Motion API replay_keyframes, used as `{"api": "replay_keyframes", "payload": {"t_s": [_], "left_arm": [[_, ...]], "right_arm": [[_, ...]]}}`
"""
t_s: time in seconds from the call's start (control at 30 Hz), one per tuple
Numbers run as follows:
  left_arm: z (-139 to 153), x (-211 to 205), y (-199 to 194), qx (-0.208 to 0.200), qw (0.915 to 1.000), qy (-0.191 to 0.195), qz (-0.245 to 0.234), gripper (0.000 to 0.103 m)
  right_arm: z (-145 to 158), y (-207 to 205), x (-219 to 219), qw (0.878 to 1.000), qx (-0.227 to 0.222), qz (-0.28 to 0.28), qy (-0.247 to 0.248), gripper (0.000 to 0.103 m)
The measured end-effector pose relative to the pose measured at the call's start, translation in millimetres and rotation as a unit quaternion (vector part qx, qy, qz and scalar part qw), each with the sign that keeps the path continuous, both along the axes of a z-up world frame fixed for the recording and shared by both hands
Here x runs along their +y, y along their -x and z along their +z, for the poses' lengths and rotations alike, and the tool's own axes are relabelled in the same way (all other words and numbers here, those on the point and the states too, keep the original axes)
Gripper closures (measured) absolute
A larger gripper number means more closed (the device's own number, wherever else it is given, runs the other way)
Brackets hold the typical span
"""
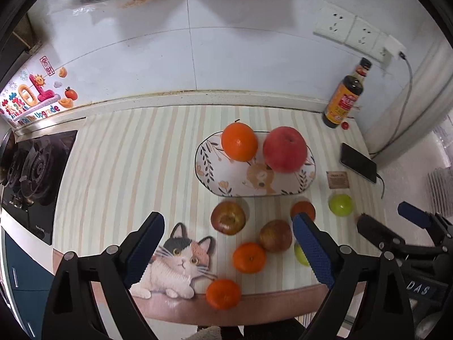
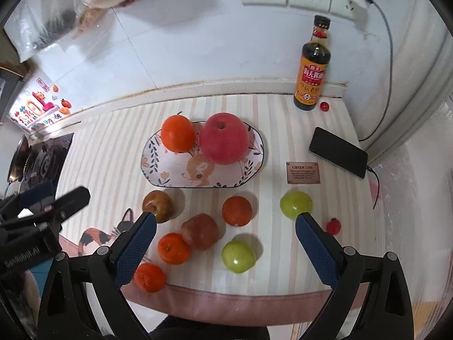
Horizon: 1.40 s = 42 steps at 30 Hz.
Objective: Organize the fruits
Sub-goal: 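Open both tools on the plate and lift them away, then grasp an orange with the left tool while the right tool grasps a green apple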
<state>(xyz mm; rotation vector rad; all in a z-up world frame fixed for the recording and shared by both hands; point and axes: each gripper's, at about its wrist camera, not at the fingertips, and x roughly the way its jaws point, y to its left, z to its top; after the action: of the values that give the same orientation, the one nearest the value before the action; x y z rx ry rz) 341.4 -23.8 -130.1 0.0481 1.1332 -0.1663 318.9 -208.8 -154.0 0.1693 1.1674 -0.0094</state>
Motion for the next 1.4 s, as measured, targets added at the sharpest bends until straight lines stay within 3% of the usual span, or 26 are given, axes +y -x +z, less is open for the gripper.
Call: {"api": "replay_keyframes", "payload": {"t_s": [0.27,0.33,0.4,0.47,0.6,0.73,0.87,1.03,1.07,1.17,1.3,1.4], "left_arm": [[12.9,14.1,28.6,-0.012,0.9998,0.014,0.001,0.01],[11.5,18.3,30.6,-0.014,0.9997,0.02,0.006,0.009],[5.6,22.1,31.2,-0.011,0.9997,0.016,0.015,0.0],[-5.1,26.3,33.3,-0.007,0.9997,0.007,0.021,0.0],[-53.0,32.0,35.9,0.058,0.9978,-0.002,0.031,0.0],[-114.7,30.0,46.0,0.138,0.9898,-0.017,0.03,0.0],[-160.6,16.7,54.7,0.19,0.9811,-0.036,0.002,0.0],[-203.1,-2.3,59.6,0.23,0.9707,-0.057,-0.036,0.001],[-210.0,-5.9,59.9,0.236,0.9689,-0.06,-0.045,0.002],[-225.8,-10.3,61.0,0.253,0.9629,-0.073,-0.057,0.039],[-222.6,-1.3,59.7,0.242,0.9668,-0.07,-0.043,0.04],[-221.2,12.7,52.9,0.236,0.9695,-0.064,-0.011,0.04]], "right_arm": [[25.3,36.2,13.8,1.0,-0.025,-0.007,-0.011,0.002],[25.0,40.5,12.4,0.999,-0.027,-0.012,-0.022,0.001],[18.4,42.6,8.5,0.999,-0.025,-0.016,-0.044,0.0],[2.2,41.7,4.3,0.998,-0.004,-0.016,-0.053,0.0],[-41.4,38.9,-5.1,0.996,0.049,-0.02,-0.07,0.0],[-92.9,36.6,-11.7,0.99,0.109,-0.021,-0.09,0.0],[-135.8,35.7,-17.7,0.984,0.149,-0.02,-0.091,0.0],[-158.6,36.0,-22.3,0.982,0.165,-0.024,-0.088,0.0],[-163.5,35.5,-23.1,0.982,0.169,-0.024,-0.087,0.0],[-172.5,30.6,-22.4,0.981,0.174,-0.022,-0.08,0.0],[-184.3,23.9,-17.8,0.98,0.182,-0.016,-0.077,0.003],[-195.6,15.9,-15.2,0.98,0.185,-0.015,-0.072,0.019]]}}
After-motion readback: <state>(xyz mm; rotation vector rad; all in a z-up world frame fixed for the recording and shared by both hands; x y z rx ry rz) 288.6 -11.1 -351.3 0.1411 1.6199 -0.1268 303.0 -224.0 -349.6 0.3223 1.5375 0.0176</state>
